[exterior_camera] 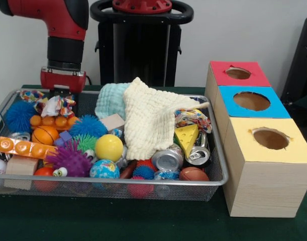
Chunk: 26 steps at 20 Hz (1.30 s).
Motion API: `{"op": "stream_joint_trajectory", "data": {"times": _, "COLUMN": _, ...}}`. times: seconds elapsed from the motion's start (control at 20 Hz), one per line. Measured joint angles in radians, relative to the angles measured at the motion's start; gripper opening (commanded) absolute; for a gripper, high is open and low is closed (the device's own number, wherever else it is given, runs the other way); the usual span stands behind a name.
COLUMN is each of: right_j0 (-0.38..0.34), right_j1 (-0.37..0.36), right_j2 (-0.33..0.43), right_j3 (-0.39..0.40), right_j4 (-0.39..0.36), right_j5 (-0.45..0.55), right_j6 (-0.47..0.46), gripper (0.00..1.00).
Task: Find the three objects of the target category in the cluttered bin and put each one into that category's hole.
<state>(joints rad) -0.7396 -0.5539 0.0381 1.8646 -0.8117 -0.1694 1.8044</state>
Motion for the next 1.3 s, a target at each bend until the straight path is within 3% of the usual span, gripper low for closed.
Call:
{"op": "stream_joint_trajectory", "data": {"times": 0.55, "right_j0": -0.055, "right_j1": -0.164, "right_j2": 0.072, "right_j3": 0.035, "right_j4": 0.0, "right_j5": 0.103, "right_j6": 0.0, "gripper": 1.0}}
{"op": "stream_joint_trajectory", "data": {"times": 1.3, "right_j0": -0.047, "right_j1": -0.135, "right_j2": 0.073, "right_j3": 0.038, "right_j4": 0.027, "right_j5": 0.143, "right_j6": 0.0, "gripper": 1.0}}
